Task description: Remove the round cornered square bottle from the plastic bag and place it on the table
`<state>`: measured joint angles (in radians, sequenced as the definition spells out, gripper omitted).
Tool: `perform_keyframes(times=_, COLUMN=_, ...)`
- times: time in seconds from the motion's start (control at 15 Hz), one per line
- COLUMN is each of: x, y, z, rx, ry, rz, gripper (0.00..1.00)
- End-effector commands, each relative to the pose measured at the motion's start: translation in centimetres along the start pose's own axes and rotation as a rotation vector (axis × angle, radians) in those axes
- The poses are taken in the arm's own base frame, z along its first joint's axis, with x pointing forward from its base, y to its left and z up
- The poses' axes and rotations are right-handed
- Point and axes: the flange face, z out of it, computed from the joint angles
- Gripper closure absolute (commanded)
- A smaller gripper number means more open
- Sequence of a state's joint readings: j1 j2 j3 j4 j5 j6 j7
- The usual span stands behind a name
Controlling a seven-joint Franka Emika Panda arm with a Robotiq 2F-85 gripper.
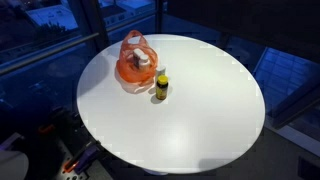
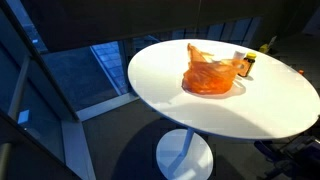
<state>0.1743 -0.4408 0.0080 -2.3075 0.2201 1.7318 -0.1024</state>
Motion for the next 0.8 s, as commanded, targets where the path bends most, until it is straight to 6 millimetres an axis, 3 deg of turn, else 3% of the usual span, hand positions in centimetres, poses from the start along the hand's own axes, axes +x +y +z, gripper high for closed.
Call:
perform_keyframes(times=0.0, x=0.0, y=0.0, z=-0.1, rx=0.0, ry=-0.001, rz=0.0, gripper=0.0)
perform_keyframes(times=0.33, x=0.7, y=-0.2, z=-0.2, rx=-0.021, ry=0.018, rz=0.015, gripper=0.0)
perform_keyframes(times=0.73, x=3.7, y=-1.0, z=-0.4, rx=-0.07, ry=0.112, rz=0.06, gripper=0.0)
